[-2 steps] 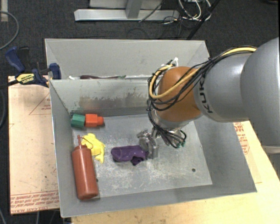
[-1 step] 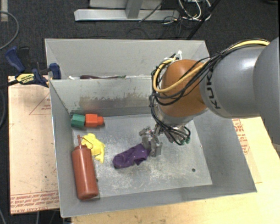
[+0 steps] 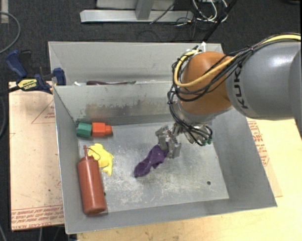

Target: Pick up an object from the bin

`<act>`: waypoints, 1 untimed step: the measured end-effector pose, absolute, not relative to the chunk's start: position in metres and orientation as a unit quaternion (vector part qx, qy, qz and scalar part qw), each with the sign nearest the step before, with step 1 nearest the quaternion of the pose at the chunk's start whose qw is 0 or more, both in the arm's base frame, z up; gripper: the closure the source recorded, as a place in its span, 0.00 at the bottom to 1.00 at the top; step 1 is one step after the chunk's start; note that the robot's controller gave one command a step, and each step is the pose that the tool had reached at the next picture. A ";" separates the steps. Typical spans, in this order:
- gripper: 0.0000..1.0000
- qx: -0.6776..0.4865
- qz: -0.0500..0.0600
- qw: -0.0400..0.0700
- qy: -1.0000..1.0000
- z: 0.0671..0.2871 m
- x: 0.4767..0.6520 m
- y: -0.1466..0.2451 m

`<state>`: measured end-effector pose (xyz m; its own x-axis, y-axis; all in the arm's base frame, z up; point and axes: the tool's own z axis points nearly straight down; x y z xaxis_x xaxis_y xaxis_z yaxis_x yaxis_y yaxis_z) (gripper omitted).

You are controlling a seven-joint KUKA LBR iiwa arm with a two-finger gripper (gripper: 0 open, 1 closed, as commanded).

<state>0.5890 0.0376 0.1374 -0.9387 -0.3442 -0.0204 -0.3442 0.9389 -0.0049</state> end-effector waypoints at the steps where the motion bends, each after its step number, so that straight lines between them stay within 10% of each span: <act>1: 1.00 -0.190 0.001 -0.002 0.982 0.159 0.576 0.041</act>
Offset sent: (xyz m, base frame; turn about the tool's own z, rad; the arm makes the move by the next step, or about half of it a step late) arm -0.0028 -0.0165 0.1771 -0.0924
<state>0.5762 0.0412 0.1591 -0.9280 -0.3727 0.0028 -0.3727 0.9280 0.0017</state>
